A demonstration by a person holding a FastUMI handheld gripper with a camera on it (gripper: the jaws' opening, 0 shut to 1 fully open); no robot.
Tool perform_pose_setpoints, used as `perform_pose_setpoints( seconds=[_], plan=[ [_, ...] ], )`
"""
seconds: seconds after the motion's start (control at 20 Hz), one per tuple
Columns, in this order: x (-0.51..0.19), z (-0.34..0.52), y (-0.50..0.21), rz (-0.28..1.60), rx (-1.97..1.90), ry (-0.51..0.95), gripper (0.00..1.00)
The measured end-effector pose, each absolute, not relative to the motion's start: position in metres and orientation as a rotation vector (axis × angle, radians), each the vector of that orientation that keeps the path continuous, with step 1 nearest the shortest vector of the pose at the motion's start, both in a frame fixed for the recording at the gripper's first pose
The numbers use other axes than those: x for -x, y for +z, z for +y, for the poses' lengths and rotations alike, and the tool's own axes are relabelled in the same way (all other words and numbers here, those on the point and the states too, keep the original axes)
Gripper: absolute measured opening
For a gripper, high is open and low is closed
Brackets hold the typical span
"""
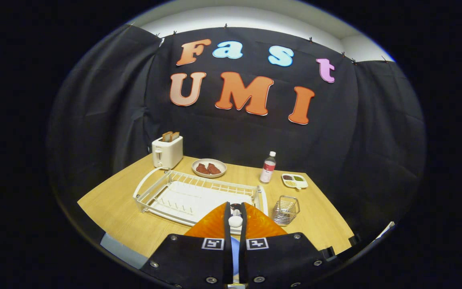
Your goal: Take the plate from the dish rack, then take the spoon from the basket and place it into the plate.
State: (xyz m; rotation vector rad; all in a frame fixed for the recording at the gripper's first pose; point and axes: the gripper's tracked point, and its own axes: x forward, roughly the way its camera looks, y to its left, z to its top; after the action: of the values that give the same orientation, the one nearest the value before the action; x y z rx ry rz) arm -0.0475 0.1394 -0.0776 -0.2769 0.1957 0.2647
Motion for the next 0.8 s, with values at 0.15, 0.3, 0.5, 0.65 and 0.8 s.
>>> perform_pose_setpoints(
  seconds=[0.15,0.3,0.5,0.65,0.8],
  plan=[
    [0.059,0.152,-0.097,0.228,0.271,0.320,0.06],
    [0.069,0.159,-0.116,0.260,0.271,0.360,0.06],
    [0.078,0.159,-0.143,0.307,0.284,0.399,0.06],
    [0.077,0.157,-0.168,0.354,0.303,0.415,0.06],
    [0.070,0.155,-0.187,0.389,0.311,0.420,0.06]
  ],
)
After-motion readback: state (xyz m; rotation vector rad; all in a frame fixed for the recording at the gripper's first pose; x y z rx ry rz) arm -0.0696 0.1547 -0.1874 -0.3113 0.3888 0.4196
